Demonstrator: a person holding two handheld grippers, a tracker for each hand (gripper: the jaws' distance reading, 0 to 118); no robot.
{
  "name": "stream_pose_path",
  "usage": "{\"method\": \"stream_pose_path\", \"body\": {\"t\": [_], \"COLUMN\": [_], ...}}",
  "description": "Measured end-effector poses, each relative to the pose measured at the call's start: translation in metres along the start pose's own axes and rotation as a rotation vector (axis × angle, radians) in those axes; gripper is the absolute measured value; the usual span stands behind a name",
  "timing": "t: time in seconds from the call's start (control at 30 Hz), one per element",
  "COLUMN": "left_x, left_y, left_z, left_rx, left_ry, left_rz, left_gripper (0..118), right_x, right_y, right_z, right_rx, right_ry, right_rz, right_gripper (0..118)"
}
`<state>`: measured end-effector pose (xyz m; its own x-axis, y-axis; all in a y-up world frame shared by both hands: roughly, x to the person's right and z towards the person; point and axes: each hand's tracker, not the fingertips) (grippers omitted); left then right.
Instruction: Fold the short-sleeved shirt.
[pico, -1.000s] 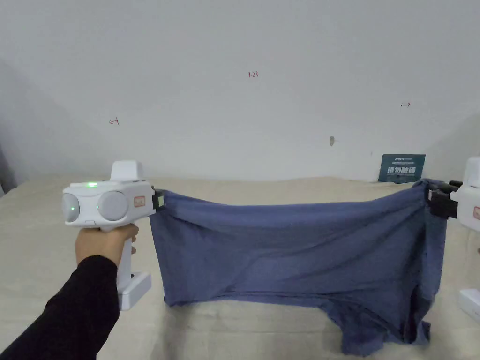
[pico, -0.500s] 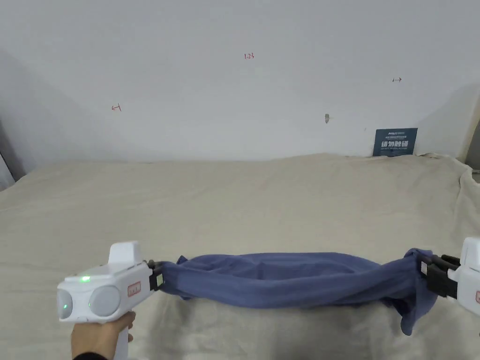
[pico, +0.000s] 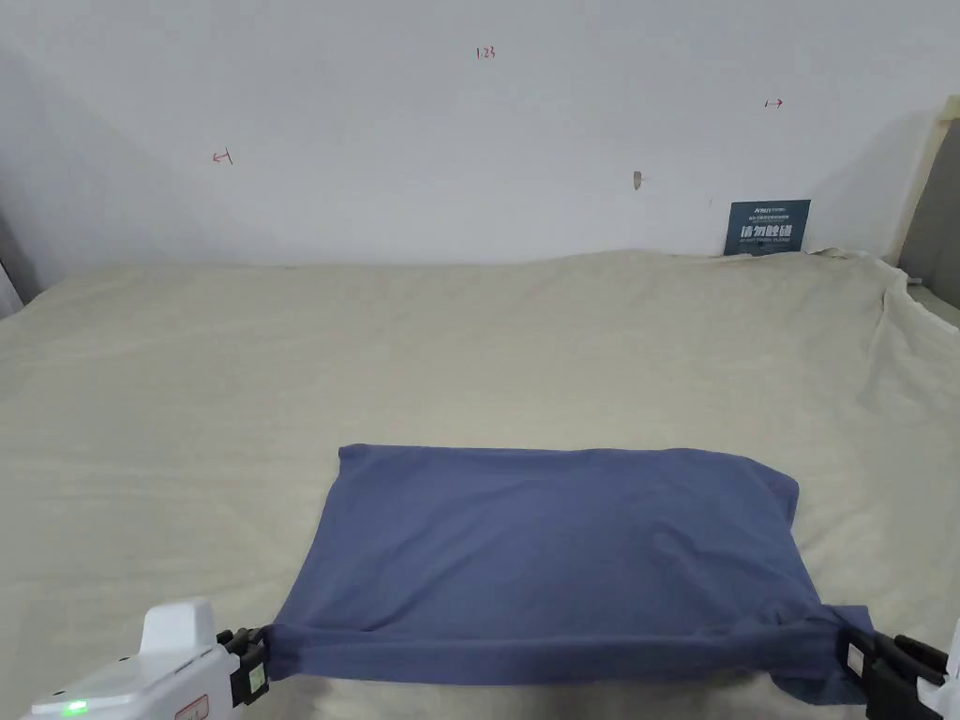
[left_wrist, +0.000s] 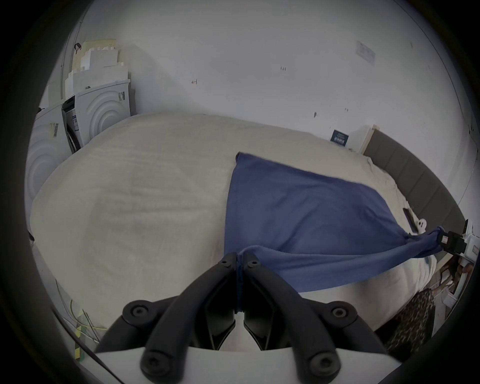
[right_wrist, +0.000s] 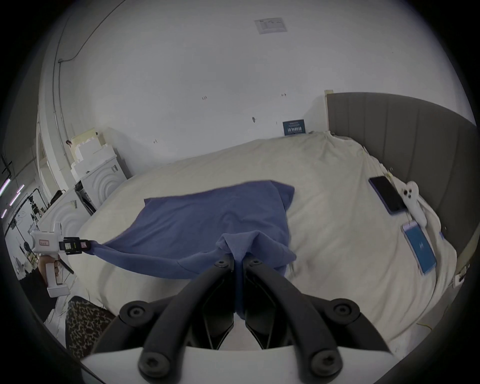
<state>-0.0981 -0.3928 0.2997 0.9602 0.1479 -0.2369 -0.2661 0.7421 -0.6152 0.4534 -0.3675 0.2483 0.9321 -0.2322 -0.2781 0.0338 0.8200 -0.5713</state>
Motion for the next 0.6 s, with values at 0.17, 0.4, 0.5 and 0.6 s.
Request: {"method": "stream_pose_path", "body": {"t": [0.17,0.4,0.5,0.6], "left_x": [-0.008,-0.012,-0.012,-0.009], "left_y": [-0.032,-0.069,-0.079,-0.085], "left_z": [-0.001,-0.023,-0.031,-0.036], "left_rx": [-0.051,-0.114,-0.138,-0.16], "left_ry": [0.013,0.046,0.056,0.073], "left_rz": [0.022,-0.005,-0.018,-0.043], "left_gripper": [1,1,1,1], "right_x": [0.002,0.016,0.02,0.024], "right_y": [-0.034,-0.073,-0.086,-0.098], "right_z": [0.003,-0.031,-0.045,-0.056], "right_rx": [-0.057,-0.192,-0.246,-0.301], "right_ry": [-0.03,-0.102,-0.138,-0.167], "right_rz": [-0.013,-0.05,-0.041,-0.06], "right_gripper": [2,2,2,2]}}
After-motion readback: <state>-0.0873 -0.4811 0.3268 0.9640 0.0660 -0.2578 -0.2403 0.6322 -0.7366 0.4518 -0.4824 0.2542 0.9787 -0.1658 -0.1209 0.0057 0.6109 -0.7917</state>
